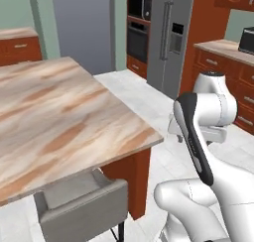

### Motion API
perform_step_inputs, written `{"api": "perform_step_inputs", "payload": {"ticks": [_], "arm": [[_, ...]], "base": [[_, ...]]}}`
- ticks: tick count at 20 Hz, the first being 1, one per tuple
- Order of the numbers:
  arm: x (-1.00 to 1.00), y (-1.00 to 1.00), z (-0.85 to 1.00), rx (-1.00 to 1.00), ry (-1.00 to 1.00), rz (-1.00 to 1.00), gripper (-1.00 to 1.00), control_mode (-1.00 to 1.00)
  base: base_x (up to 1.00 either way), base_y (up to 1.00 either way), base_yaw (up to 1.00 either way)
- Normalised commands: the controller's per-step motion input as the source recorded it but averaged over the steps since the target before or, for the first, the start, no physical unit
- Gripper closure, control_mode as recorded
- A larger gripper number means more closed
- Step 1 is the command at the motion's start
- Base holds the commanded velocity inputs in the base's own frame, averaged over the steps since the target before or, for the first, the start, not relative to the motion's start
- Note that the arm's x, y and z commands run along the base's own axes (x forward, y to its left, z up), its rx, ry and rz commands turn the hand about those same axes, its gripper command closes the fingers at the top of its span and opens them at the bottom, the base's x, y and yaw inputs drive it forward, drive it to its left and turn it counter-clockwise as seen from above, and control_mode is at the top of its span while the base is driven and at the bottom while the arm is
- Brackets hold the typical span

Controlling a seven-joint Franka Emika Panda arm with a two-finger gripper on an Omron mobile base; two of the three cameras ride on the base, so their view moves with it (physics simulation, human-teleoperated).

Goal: Take the smaller bowl and place it next to the appetizer plate on the dining counter , and place the larger bowl next to the plate with cooked food.

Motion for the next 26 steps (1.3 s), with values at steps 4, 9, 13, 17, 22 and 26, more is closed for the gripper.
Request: {"api": "perform_step_inputs", "payload": {"ticks": [4,9,13,17,22,26], "arm": [[0.0,0.0,0.0,0.0,0.0,0.0,-1.0,1.0],[0.0,0.0,0.0,0.0,0.0,0.0,-1.0,1.0],[0.0,0.0,0.0,0.0,0.0,0.0,-1.0,1.0],[0.0,0.0,0.0,0.0,0.0,0.0,-1.0,1.0],[0.0,0.0,0.0,0.0,0.0,0.0,-1.0,1.0],[0.0,0.0,0.0,0.0,0.0,0.0,-1.0,1.0]], "base": [[1.0,-1.0,-0.03],[0.7,-1.0,0.01],[0.52,-1.0,0.07],[0.5,-1.0,0.24],[0.77,-0.94,0.43],[1.0,-0.72,0.44]]}}
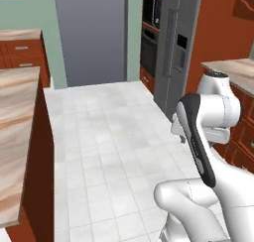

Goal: Take the smaller bowl and place it next to the appetizer plate on the dining counter , and place the larger bowl next to the plate with cooked food.

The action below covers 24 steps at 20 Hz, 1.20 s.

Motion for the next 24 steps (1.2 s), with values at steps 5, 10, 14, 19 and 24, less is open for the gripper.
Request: {"api": "perform_step_inputs", "payload": {"ticks": [5,10,14,19,24], "arm": [[0.0,0.0,0.0,0.0,0.0,0.0,-1.0,1.0],[0.0,0.0,0.0,0.0,0.0,0.0,-1.0,1.0],[0.0,0.0,0.0,0.0,0.0,0.0,-1.0,1.0],[0.0,0.0,0.0,0.0,0.0,0.0,-1.0,1.0],[0.0,0.0,0.0,0.0,0.0,0.0,-1.0,1.0]], "base": [[1.0,-0.57,0.38],[1.0,-0.54,0.36],[1.0,-0.57,0.35],[1.0,-0.64,0.34],[1.0,-0.63,0.34]]}}
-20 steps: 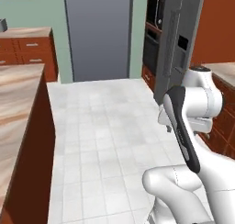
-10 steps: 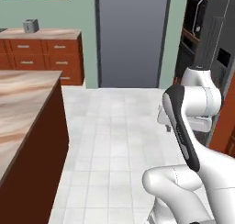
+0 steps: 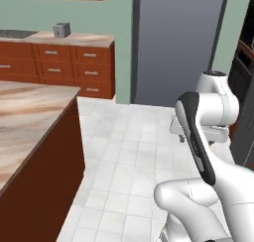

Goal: Take the smaller bowl and place it next to the appetizer plate on the dining counter , and place the larger bowl next to the plate with cooked food.

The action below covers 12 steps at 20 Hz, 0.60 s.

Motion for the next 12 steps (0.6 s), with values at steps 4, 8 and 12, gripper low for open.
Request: {"api": "perform_step_inputs", "payload": {"ticks": [4,8,12], "arm": [[0.0,0.0,0.0,0.0,0.0,0.0,-1.0,1.0],[0.0,0.0,0.0,0.0,0.0,0.0,-1.0,1.0],[0.0,0.0,0.0,0.0,0.0,0.0,-1.0,1.0]], "base": [[1.0,-0.68,0.3],[1.0,-0.7,0.3],[1.0,-0.7,0.3]]}}
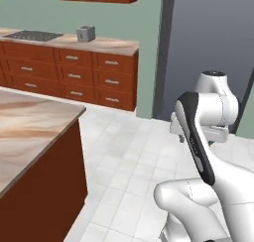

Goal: Take the smaller bowl and place it next to the appetizer plate on the dining counter , and place the larger bowl next to the plate with cooked food.

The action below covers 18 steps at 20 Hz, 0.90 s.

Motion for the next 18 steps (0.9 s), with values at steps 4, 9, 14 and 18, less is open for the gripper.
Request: {"api": "perform_step_inputs", "payload": {"ticks": [4,9,14,18], "arm": [[0.0,0.0,0.0,0.0,0.0,0.0,-1.0,1.0],[0.0,0.0,0.0,0.0,0.0,0.0,-1.0,1.0],[0.0,0.0,0.0,0.0,0.0,0.0,-1.0,1.0],[0.0,0.0,0.0,0.0,0.0,0.0,-1.0,1.0]], "base": [[1.0,-0.64,0.33],[1.0,-0.56,0.38],[1.0,-0.44,0.44],[1.0,-0.25,0.48]]}}
